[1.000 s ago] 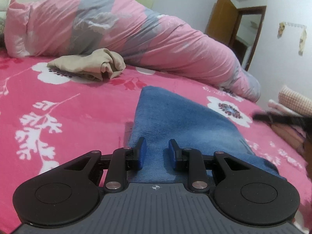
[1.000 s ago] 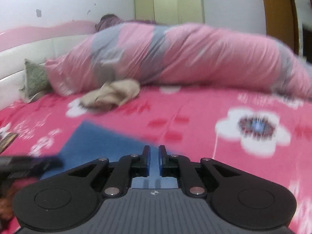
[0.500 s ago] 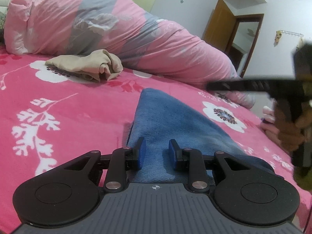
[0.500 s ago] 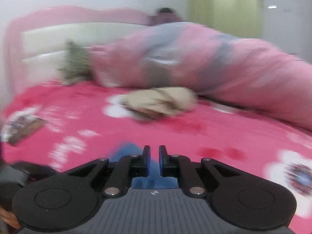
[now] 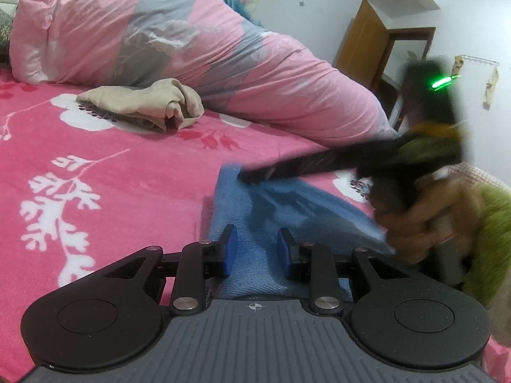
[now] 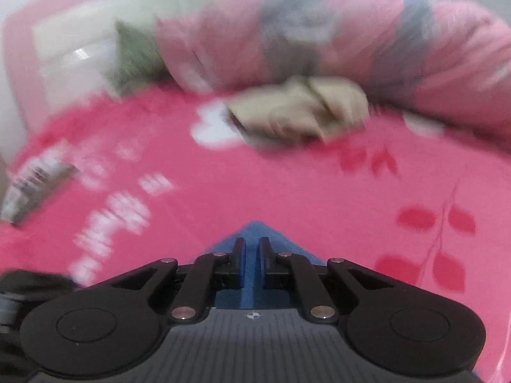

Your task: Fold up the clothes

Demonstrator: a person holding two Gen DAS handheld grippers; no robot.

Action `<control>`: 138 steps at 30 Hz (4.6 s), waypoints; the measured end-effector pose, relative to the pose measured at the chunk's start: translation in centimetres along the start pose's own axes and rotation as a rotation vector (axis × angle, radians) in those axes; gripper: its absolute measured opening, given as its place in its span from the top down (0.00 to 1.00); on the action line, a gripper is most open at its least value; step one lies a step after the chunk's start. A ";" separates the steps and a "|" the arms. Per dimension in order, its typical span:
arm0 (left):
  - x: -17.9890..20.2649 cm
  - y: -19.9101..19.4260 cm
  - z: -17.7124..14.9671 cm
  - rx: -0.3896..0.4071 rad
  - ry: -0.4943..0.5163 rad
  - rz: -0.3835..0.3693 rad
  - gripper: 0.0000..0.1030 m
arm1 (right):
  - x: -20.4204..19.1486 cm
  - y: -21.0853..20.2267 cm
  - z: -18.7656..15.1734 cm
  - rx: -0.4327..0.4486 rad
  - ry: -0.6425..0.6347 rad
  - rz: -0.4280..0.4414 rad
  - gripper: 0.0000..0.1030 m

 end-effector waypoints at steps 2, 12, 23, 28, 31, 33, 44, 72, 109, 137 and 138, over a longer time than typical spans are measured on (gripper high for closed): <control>-0.4 0.0 0.0 -0.003 -0.023 -0.007 0.72 | 0.9 -0.3 0.1 0.007 0.042 -0.028 0.93; -0.2 -0.2 -0.1 0.005 -0.013 -0.012 0.71 | 8.2 -13.1 -3.0 0.119 0.350 -0.165 0.90; 0.2 0.0 -0.1 0.004 0.013 0.007 0.71 | 5.8 -23.1 -20.5 0.124 0.702 -0.117 0.75; 0.5 -0.1 -0.2 0.009 0.024 0.019 0.71 | -1.0 -23.7 -19.5 0.199 0.330 -0.264 0.75; 0.7 -0.1 -0.3 0.009 0.032 0.028 0.70 | -4.0 -22.8 -18.9 0.237 0.107 -0.315 0.76; 0.7 -0.1 -0.3 0.010 0.036 0.032 0.70 | -5.5 -21.3 -18.5 0.218 -0.044 -0.367 0.76; 1.0 -0.3 -0.4 0.011 0.044 0.052 0.70 | -8.8 -18.2 -18.8 0.215 -0.322 -0.473 0.94; 1.1 -0.6 -0.7 0.026 0.043 0.052 0.70 | -4.9 -19.0 -16.5 0.081 0.151 0.029 1.00; 1.7 -0.6 0.2 -0.019 0.040 0.095 0.66 | -2.9 -22.3 -20.6 0.079 0.363 -0.084 0.98; 8.2 0.3 0.3 -0.135 0.158 0.169 0.43 | -5.1 -16.6 -15.7 0.159 0.106 -0.305 0.98; 8.2 0.3 0.4 -0.138 0.150 0.166 0.42 | -5.0 -16.7 -15.7 0.158 0.115 -0.302 0.98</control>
Point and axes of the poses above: each gripper's, at about its wrist camera, not at the fingertips, and y roughly the way its jaws point, x to its right, z to its top, the point moved 1 cm from there along y, roughly the way its jaws point
